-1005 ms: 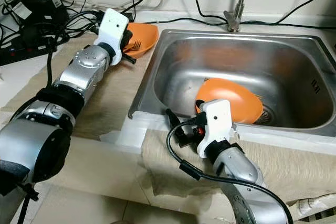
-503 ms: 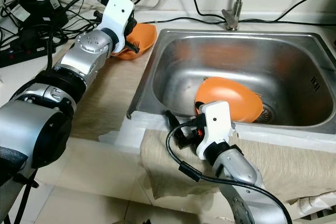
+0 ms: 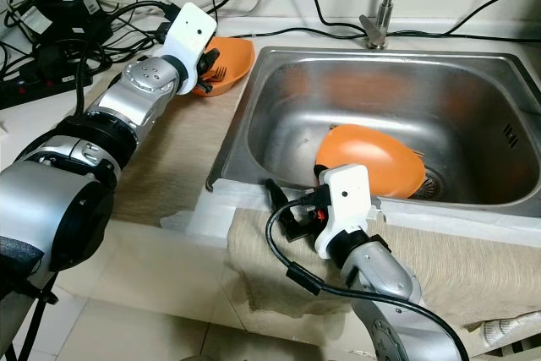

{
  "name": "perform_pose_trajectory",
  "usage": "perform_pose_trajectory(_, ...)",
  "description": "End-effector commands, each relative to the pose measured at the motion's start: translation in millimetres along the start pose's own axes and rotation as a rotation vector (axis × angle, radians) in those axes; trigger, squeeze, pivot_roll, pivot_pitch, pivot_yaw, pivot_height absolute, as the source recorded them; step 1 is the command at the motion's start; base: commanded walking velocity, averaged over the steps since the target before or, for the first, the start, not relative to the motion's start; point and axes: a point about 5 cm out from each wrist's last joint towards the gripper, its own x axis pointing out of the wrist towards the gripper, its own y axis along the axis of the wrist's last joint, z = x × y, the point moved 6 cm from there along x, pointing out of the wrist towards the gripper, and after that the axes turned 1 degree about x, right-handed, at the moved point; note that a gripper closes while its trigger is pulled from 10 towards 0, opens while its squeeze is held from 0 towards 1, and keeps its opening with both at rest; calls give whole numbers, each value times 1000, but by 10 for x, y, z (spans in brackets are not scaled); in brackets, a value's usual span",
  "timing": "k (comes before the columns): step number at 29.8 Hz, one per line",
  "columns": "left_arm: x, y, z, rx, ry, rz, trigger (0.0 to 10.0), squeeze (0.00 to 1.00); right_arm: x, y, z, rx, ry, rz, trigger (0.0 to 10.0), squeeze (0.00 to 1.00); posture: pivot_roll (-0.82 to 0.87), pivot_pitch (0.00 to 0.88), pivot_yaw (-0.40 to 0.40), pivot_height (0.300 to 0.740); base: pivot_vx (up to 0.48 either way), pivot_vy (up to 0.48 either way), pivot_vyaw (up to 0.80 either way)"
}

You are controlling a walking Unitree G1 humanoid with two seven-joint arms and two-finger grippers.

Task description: Kitchen organization

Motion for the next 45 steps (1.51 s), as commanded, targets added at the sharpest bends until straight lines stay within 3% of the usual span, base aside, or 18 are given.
perform_pose_trajectory(1,-15,-42,-79,6,7,-29,10000,1000,-22,75,-34,-17,3,26,10000,0,-133,0,138,736,0,0,0)
perform_pose_trajectory(9,-16,-49,-60,-20,-24,-59,10000,1000,-43,61,-42,-15,0,21,10000,0,-141,0,143,736,0,0,0)
perform_pose_trajectory(10,-16,-26,-60,-22,-32,-60,10000,239,-46,59,-42,-14,-2,20,10000,0,-142,0,144,736,0,0,0)
perform_pose_trajectory(11,-16,-26,-60,-22,-32,-60,10000,239,-46,59,-42,-14,-2,20,10000,0,-142,0,144,736,0,0,0)
perform_pose_trajectory(12,-15,-1,-64,-26,-37,-61,10000,0,-47,56,-44,-13,-2,20,10000,0,-141,0,146,736,0,0,0)
perform_pose_trajectory(20,-20,24,-98,-38,-35,-79,10000,0,-45,54,-53,-10,-3,20,10000,0,-142,0,151,736,0,0,0)
perform_pose_trajectory(37,-70,-345,34,-211,-108,-210,10000,0,-47,41,-63,-5,-3,17,10000,0,-139,0,149,736,0,0,0)
perform_pose_trajectory(45,-90,-415,28,-208,-117,-237,10000,0,-45,37,-69,-5,0,14,10000,0,-137,0,150,736,0,0,0)
